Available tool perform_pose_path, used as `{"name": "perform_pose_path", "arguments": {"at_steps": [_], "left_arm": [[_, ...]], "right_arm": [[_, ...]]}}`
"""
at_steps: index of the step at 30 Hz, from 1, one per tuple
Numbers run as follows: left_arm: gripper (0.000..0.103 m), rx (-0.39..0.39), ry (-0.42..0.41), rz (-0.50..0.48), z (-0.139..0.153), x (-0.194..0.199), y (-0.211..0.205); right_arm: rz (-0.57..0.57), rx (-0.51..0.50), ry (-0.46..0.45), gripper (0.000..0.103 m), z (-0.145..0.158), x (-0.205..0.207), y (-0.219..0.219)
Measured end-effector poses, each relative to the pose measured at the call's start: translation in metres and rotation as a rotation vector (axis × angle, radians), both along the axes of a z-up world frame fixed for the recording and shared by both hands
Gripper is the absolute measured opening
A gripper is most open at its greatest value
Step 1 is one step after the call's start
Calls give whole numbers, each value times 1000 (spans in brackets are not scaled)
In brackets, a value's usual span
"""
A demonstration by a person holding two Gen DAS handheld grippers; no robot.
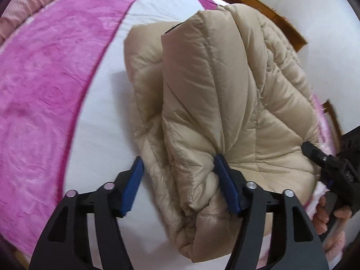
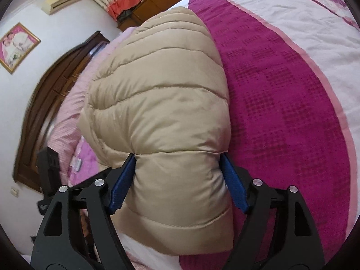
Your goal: Fold large clothes
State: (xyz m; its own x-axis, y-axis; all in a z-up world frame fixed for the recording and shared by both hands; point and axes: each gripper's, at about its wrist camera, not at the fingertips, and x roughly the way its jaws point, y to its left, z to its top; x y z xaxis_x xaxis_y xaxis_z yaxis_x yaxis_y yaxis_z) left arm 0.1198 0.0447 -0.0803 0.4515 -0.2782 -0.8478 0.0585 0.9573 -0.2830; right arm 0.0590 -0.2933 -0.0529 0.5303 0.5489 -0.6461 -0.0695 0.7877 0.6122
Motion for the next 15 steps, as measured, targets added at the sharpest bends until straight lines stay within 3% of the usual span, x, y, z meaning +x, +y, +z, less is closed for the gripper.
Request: {"name": "perform_pose_path", "arguments": {"at_steps": [8, 13, 15], "left_arm": [[70, 62, -75, -16, 15, -8, 3], [84, 88, -123, -16, 38, -32, 4], [89, 85, -138, -19, 46, -43, 3]], "right_arm": [[-46, -6, -15, 77, 8, -16, -8], [-59, -87, -78, 81, 30, -42, -8], [-61, -115, -102, 90, 39, -54, -5]]}}
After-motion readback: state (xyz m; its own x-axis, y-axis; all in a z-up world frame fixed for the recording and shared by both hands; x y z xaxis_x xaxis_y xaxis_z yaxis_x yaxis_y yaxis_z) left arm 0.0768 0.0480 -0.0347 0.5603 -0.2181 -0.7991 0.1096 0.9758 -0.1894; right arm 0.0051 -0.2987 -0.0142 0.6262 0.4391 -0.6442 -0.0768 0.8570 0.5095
